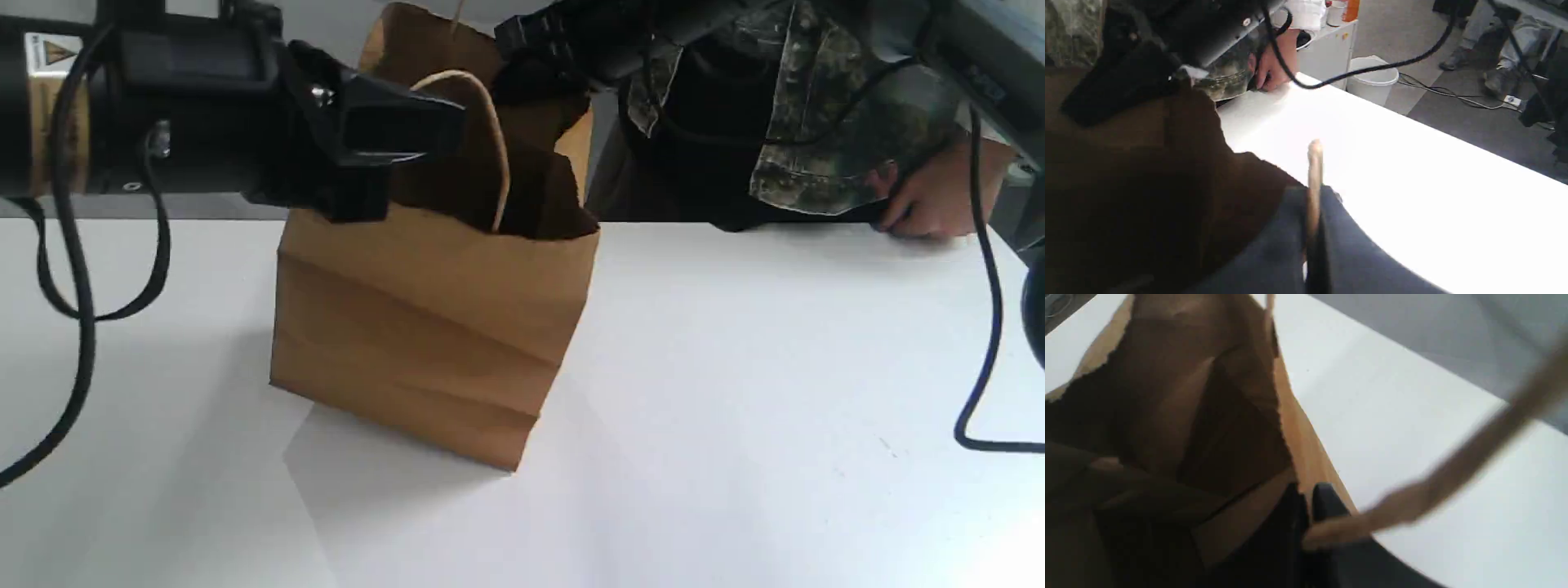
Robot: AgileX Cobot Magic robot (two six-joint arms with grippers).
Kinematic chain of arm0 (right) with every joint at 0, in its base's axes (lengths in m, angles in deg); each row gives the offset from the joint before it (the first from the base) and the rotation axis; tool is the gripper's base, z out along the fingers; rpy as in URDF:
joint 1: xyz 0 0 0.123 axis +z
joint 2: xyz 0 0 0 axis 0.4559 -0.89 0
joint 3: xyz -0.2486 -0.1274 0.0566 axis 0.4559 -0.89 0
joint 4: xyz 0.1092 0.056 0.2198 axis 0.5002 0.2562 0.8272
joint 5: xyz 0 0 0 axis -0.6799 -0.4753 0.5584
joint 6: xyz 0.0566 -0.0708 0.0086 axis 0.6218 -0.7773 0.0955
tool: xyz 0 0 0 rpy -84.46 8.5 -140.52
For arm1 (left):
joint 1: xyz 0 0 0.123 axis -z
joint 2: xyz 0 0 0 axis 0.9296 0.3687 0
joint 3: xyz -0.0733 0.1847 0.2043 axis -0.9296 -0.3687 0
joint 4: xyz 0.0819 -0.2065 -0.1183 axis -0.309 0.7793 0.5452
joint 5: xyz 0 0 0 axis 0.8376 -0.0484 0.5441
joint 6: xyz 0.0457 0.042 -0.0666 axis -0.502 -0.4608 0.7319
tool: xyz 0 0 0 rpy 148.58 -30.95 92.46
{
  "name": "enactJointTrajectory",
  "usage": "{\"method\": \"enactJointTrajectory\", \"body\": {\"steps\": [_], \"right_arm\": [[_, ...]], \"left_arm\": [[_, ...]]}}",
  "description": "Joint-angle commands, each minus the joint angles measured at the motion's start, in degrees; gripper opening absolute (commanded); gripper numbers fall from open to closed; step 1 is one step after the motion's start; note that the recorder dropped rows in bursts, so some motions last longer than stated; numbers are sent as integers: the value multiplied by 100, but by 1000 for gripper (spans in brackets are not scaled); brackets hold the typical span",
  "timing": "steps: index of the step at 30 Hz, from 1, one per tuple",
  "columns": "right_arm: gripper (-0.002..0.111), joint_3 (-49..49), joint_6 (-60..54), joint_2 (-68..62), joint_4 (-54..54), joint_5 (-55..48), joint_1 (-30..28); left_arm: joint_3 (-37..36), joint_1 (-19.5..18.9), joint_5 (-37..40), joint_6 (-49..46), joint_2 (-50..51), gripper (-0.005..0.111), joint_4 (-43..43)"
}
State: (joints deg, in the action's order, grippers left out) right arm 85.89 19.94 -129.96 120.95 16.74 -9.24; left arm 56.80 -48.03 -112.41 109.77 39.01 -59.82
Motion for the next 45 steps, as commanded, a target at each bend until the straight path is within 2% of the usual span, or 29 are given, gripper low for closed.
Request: {"method": "enactJointTrajectory", "body": {"steps": [1,8,11,15,18,20,21,26,34,45], "right_arm": [[0,40,60,123,-206,103,215],[0,5,73,123,-376,83,357],[4,5,73,123,-376,83,393],[28,5,73,123,-365,83,405],[52,5,73,123,-365,117,405],[61,5,73,123,-365,202,405],[63,5,73,123,-365,242,405],[63,5,73,123,-365,435,405],[63,5,73,148,-328,506,393],[63,5,73,639,-195,477,-26]], "left_arm": [[-328,21,121,-1,-170,0,33],[-339,21,113,408,-175,0,33],[-339,21,113,569,-175,5,33],[-317,21,96,583,-175,28,33],[-317,21,96,583,-175,51,33],[-317,21,96,583,-188,61,33],[-317,21,112,583,-213,62,33],[-175,21,402,541,-540,63,33],[493,21,267,571,-704,63,33],[536,21,273,492,-743,63,33]]}}
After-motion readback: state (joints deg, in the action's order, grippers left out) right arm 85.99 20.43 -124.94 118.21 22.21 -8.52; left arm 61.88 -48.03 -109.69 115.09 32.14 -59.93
